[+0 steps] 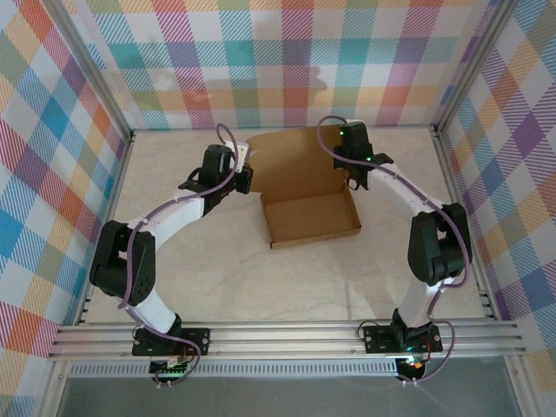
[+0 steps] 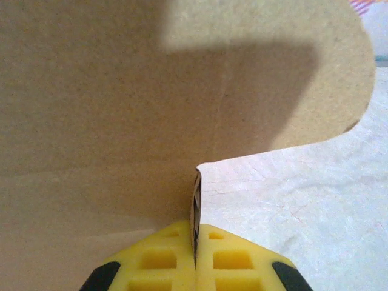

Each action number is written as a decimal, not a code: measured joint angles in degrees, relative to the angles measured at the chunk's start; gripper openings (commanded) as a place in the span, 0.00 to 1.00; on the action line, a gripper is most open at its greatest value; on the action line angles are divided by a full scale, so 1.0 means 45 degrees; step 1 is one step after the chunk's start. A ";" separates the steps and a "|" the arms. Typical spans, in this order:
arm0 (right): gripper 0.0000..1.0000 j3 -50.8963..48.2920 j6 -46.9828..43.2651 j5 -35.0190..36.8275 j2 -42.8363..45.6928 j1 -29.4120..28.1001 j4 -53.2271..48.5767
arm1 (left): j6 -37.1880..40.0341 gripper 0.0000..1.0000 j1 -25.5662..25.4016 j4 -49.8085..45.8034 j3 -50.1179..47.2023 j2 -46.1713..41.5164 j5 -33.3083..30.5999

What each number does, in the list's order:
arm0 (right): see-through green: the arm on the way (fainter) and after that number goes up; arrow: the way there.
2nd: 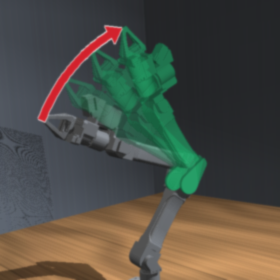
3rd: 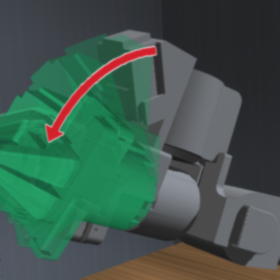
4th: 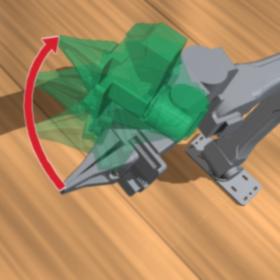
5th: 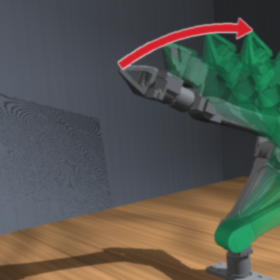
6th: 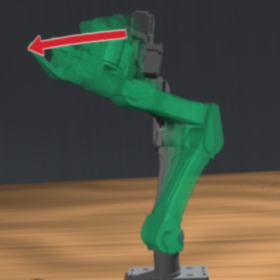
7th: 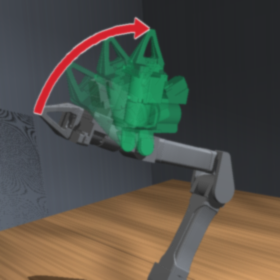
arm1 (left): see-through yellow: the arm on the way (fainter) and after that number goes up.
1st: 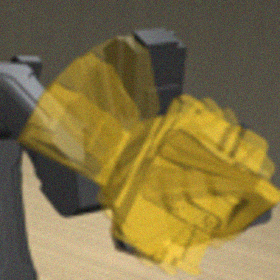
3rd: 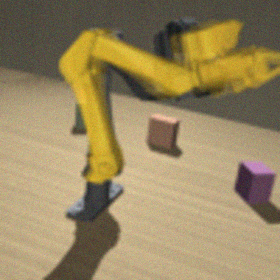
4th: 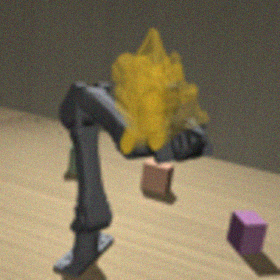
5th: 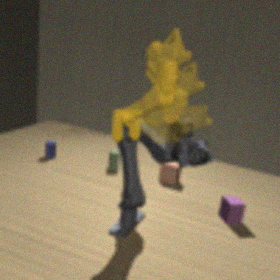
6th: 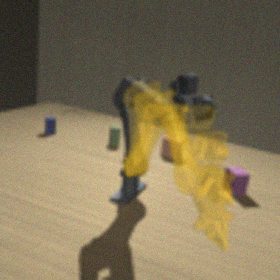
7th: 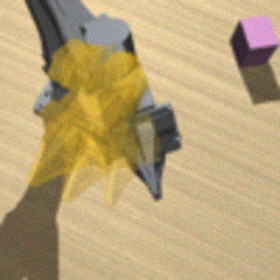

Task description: Fold the paper box

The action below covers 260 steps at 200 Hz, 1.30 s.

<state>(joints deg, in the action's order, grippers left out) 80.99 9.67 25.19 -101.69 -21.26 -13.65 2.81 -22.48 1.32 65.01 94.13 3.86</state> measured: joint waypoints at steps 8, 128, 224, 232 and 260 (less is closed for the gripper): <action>0.00 0.0000 0.0282 0.0389 -0.0005 -0.0155 -0.0068 | -0.0296 0.00 -0.0044 0.0005 0.0005 0.0000 -0.0194; 0.00 -0.1103 -0.2633 -0.4464 0.0850 0.1049 0.0617 | -0.0321 0.63 0.1020 0.0141 -0.0520 -0.0243 0.2569; 0.00 -0.0515 -0.5566 -1.0637 0.0068 0.2735 0.0457 | 0.4629 0.78 0.4255 -0.2050 -0.0631 -0.0379 0.8942; 0.00 -0.0398 -0.5683 -1.0826 -0.0005 0.2764 0.0408 | 0.4979 0.78 0.4430 -0.2424 -0.0505 -0.0155 0.9321; 0.00 -0.0204 -0.6139 -1.1584 -0.0160 0.2851 0.0238 | 0.5668 0.78 0.5202 -0.3065 -0.0010 0.0675 0.9942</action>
<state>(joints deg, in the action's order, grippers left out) 80.07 -17.96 -26.94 -102.41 -8.43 -12.58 28.32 0.93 -12.47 64.97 97.17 48.60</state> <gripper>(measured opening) 0.056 0.780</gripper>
